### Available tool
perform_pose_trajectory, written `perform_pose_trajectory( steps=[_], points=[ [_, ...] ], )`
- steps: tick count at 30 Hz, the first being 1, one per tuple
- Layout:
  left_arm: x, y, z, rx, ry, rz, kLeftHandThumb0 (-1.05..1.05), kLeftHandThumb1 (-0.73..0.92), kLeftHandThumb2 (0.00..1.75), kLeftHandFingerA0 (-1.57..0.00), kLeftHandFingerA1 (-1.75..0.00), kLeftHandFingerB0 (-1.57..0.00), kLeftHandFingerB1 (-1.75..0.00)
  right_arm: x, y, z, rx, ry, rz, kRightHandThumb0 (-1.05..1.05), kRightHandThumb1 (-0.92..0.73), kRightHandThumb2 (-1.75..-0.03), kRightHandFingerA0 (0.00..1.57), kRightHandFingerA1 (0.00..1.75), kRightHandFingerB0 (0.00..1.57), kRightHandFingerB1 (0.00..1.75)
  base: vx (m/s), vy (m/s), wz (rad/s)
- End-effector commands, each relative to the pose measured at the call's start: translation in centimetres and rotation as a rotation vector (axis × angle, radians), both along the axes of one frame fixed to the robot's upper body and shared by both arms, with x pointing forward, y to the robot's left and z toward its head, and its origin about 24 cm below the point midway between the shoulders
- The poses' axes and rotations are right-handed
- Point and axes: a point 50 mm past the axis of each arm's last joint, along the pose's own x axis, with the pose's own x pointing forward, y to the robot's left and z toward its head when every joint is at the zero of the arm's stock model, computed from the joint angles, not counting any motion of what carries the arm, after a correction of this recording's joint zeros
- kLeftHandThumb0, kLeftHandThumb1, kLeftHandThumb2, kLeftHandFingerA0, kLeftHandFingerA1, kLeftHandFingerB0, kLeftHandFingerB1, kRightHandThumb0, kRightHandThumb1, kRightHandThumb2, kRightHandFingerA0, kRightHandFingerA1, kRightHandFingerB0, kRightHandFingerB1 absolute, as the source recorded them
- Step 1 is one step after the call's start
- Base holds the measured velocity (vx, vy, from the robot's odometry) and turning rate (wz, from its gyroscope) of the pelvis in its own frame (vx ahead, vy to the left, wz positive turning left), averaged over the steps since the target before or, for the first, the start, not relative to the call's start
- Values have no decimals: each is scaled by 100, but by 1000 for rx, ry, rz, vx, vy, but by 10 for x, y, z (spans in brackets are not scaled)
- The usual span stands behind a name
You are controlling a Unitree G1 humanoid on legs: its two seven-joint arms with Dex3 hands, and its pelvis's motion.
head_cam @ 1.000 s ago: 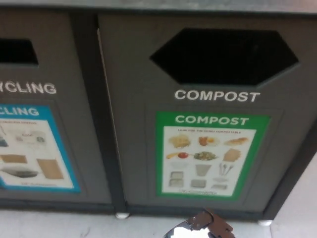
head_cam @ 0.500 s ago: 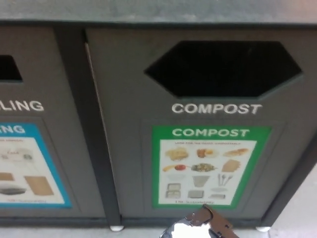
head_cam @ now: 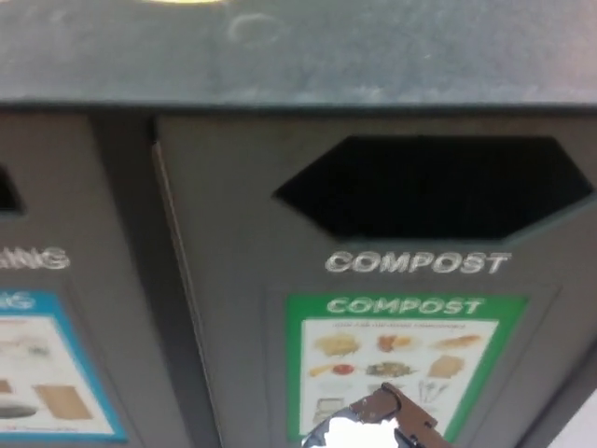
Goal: Pick up a piece of paper from the table and walk towards the trash can and throw it into compost
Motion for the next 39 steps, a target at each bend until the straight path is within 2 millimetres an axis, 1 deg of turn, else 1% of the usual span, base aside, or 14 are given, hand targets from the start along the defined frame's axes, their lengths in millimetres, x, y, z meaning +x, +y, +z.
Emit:
perform_pose_trajectory(
  steps=[1,2,5,7,13,14,22,27,28,30,32,33,35,39],
  points=[
    [3,1,3,13,-30,-29,-8,68,73,-89,-87,-81,-72,-12,14,17,222,57,56,-29,-58,-114,90,175,70,158,269,-214,-10],
    [3,1,3,13,-32,-27,-10,68,70,-89,-89,-81,-72,-12,14,17,221,54,52,-28,-58,-116,90,175,70,159,270,-214,-6],
    [4,1,3,15,-33,-26,-10,68,71,-89,-89,-82,-73,-12,14,18,224,56,46,-28,-58,-115,90,175,70,158,248,-129,-16],
    [4,2,3,20,-25,-32,-8,67,72,-88,-85,-80,-70,-12,14,17,230,65,49,-29,-59,-113,90,175,71,156,180,89,-22],
    [4,2,3,14,-34,-17,-9,68,70,-87,-86,-81,-74,-12,14,18,229,62,46,-29,-58,-115,91,175,71,157,213,187,-5],
    [5,2,3,14,-34,-17,-10,68,73,-86,-87,-80,-74,-12,13,18,220,58,42,-29,-59,-115,91,175,71,158,203,462,-12],
    [6,2,3,16,-37,-18,-8,67,74,-89,-86,-81,-73,-10,13,17,217,53,33,-28,-56,-118,92,175,70,160,114,172,-4],
    [7,1,2,22,-16,-51,-9,68,71,-89,-84,-81,-71,-5,9,17,155,28,-25,-28,-57,-117,93,175,72,161,0,0,0],
    [6,1,2,19,-24,-43,-10,67,72,-89,-88,-82,-73,0,5,14,105,-10,-56,-22,-60,-117,93,175,74,156,4,-137,-17],
    [6,1,3,15,-34,-32,-10,67,72,-89,-88,-82,-73,6,-1,11,42,-58,-94,-22,-60,-117,93,175,74,156,79,-83,-16],
    [5,1,3,13,-36,-25,-9,68,71,-86,-83,-80,-73,11,-5,10,20,-70,-114,-22,-59,-118,93,175,73,156,138,-93,-3],
    [5,1,2,13,-32,-22,-7,68,76,-86,-84,-80,-71,15,-9,7,-20,-89,-145,-19,-62,-114,92,175,73,154,19,-87,-1],
    [5,1,1,13,-24,-20,-7,68,72,-89,-88,-81,-72,23,-18,1,-98,-129,-199,-18,-62,-116,88,175,70,156,-2,-17,-6],
    [6,2,1,15,-27,-22,-8,67,72,-88,-86,-81,-72,33,-27,-5,-165,-158,-240,-13,-63,-118,86,175,71,155,-41,41,-6]
  ],
)
